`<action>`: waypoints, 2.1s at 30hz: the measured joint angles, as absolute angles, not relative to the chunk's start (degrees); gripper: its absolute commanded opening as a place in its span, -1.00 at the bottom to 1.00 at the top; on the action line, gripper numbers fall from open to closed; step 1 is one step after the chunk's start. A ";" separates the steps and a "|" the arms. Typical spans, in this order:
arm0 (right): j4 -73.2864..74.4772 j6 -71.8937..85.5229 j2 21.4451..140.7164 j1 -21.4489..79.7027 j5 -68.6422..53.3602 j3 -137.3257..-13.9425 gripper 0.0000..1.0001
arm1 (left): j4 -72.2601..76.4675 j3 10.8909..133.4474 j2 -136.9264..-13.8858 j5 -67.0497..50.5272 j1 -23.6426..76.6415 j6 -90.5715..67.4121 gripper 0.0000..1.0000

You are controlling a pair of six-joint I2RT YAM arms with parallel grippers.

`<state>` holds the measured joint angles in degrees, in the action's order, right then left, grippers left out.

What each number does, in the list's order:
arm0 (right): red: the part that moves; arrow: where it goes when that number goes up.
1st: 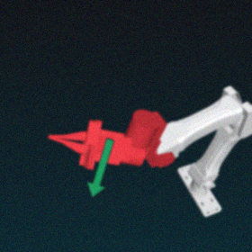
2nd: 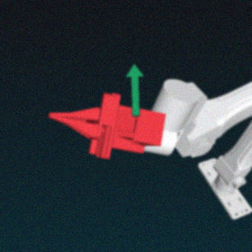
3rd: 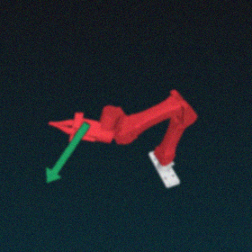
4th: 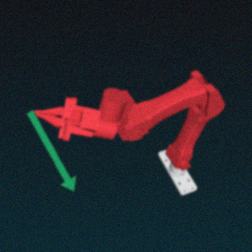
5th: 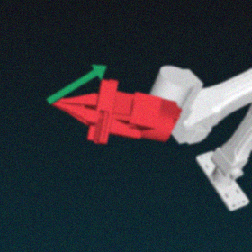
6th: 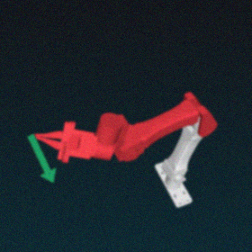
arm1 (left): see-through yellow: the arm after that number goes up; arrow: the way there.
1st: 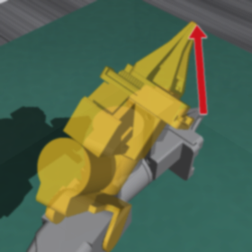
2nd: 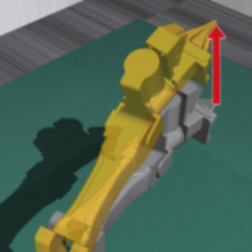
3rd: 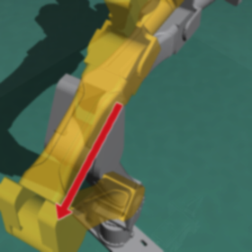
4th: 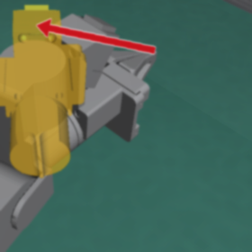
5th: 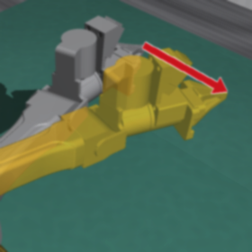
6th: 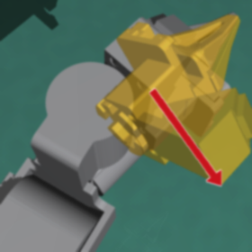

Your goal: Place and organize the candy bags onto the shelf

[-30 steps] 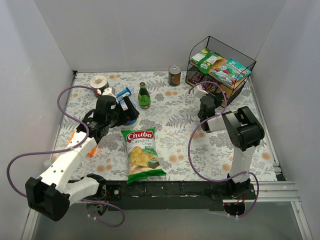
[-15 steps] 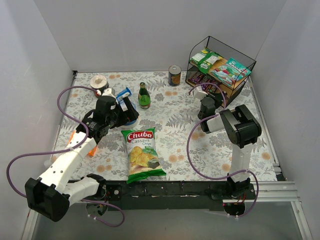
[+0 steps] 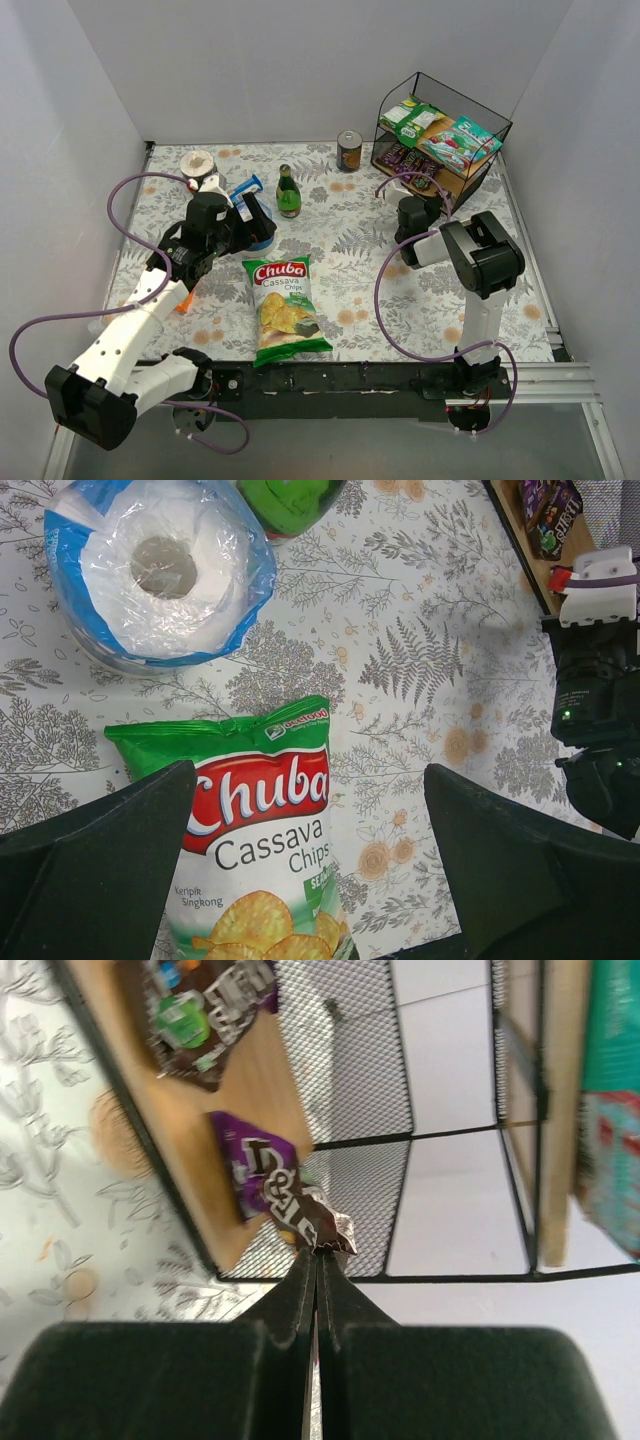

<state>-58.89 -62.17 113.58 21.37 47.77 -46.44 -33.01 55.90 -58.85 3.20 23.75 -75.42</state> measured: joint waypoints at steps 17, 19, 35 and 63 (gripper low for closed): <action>-42.26 -51.75 112.92 22.13 42.96 -46.17 -0.97 | -33.01 55.90 -58.39 3.18 23.75 -75.42 0.96; -40.32 -50.70 112.92 22.11 42.00 -46.46 -0.97 | -33.01 55.90 -58.39 3.18 23.75 -75.42 0.96; -34.28 -48.12 113.99 19.18 38.96 -57.36 -0.97 | -33.52 55.96 -59.29 3.25 23.75 -75.42 0.96; -28.32 -43.59 120.81 16.80 34.26 -65.17 -0.97 | -35.73 59.42 -64.45 3.62 23.75 -75.44 0.96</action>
